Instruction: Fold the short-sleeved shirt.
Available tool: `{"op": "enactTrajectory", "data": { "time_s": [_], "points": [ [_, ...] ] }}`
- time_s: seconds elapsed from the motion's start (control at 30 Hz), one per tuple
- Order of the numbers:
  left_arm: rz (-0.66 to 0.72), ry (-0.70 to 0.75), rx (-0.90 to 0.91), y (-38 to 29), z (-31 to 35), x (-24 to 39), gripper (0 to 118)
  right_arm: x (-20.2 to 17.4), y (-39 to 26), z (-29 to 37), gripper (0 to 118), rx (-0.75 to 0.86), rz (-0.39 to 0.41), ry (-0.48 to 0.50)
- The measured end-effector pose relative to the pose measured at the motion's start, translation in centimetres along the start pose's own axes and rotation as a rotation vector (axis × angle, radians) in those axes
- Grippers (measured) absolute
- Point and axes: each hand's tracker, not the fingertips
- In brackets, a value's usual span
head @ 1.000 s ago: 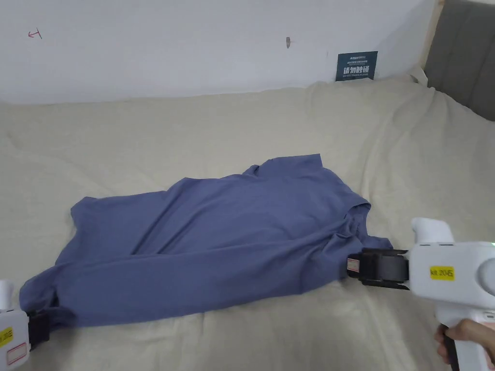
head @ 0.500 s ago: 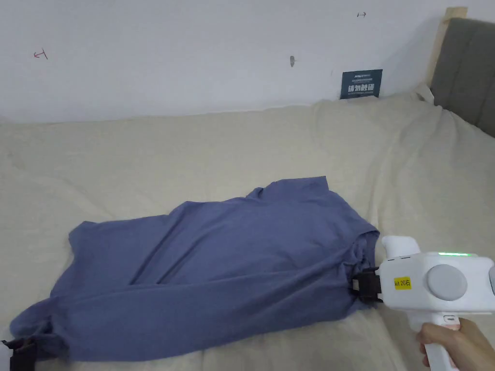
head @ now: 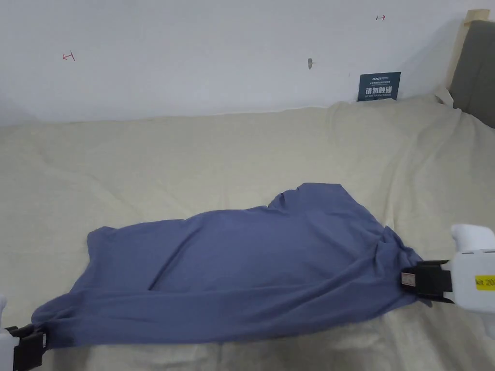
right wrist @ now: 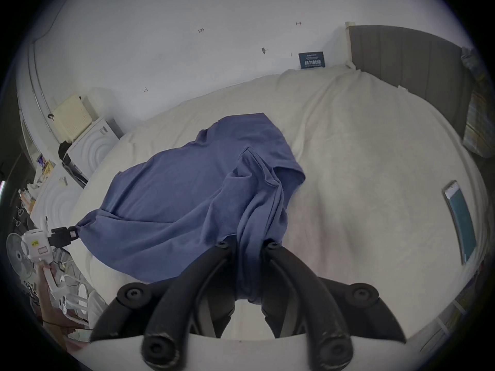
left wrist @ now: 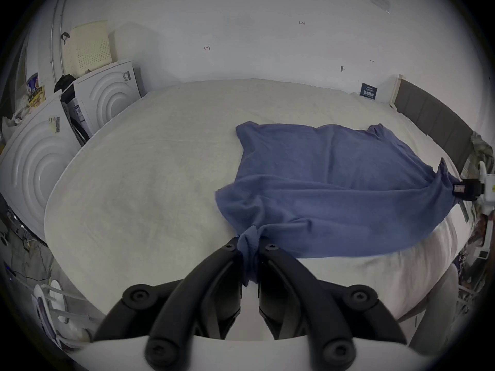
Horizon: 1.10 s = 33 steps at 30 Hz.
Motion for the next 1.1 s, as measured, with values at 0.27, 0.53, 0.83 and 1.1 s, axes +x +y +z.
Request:
{"op": "enactTrajectory", "data": {
  "time_s": [0.27,0.53,0.83,1.1],
  "points": [
    [-0.010,-0.040,-0.073,-6.6,2.9,-0.2,10,2.6,-8.4,2.1,14,-0.141,-0.066,-0.017],
    [0.044,-0.038,-0.072,-8.5,2.0,-1.4,118,3.0,-8.4,2.9,97,-0.098,-0.137,-0.014],
    [0.038,-0.071,0.075,-2.1,4.1,0.2,20,1.2,-1.3,5.6,49,0.058,-0.027,0.025],
    [-0.033,-0.071,0.095,3.3,3.2,5.2,0,0.5,7.2,-0.9,0,0.042,-0.033,-0.056]
  ]
}}
